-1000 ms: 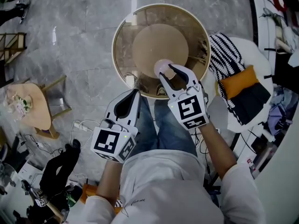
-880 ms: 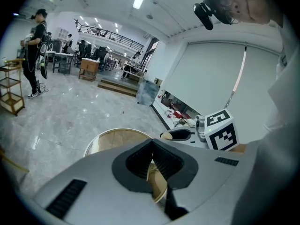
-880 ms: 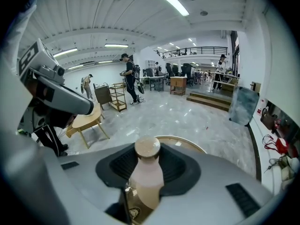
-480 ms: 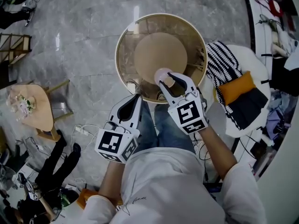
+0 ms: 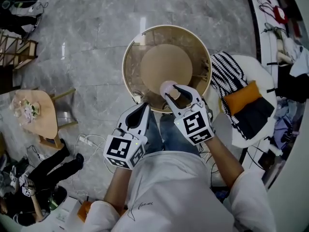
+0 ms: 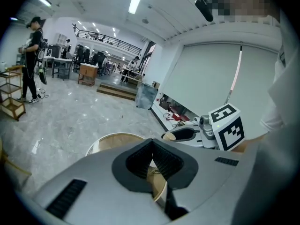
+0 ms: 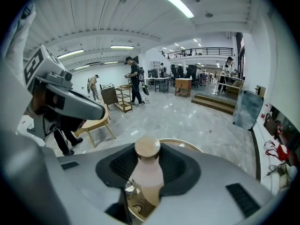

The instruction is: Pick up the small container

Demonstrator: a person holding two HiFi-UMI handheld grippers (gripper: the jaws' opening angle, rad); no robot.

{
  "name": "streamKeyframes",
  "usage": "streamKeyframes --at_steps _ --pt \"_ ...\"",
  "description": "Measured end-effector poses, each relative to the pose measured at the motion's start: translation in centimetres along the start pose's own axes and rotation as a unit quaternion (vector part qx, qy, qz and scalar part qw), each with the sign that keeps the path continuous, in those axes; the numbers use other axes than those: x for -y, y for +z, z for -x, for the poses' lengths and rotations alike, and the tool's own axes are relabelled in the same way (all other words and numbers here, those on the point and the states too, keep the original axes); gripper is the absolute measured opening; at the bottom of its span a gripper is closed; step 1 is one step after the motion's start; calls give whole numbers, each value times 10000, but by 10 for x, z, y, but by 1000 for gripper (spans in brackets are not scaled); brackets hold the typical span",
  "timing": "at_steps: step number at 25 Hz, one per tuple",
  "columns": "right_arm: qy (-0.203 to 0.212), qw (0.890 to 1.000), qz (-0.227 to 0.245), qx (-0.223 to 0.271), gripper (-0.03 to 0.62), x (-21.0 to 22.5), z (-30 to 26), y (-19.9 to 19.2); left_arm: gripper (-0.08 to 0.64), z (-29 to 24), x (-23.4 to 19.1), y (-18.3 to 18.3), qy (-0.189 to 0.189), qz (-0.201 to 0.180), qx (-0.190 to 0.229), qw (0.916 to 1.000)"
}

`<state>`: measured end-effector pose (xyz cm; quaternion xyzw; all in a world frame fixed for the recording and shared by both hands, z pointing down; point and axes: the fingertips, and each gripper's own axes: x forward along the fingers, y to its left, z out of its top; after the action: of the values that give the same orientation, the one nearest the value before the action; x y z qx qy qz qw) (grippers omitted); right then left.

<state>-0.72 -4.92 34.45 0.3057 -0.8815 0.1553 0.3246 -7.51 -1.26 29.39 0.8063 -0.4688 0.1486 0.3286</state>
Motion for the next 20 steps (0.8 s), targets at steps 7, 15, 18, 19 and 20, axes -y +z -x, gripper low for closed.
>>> streamKeyframes --at_steps 7,15,18,19,20 --pt "65 9999 121 78 147 -4 21 12 17 10 8 5 102 57 114 9999" --pt "159 9997 142 129 147 -8 47 24 17 24 22 19 114 -69 287 9995" --pt "177 9996 157 175 147 -11 58 28 17 30 29 24 104 -107 376 9992" --pt "180 9995 169 199 147 -12 60 30 17 31 31 26 99 -128 407 9990" --pt "186 9994 177 224 147 -12 62 32 17 32 33 28 95 -150 435 9989"
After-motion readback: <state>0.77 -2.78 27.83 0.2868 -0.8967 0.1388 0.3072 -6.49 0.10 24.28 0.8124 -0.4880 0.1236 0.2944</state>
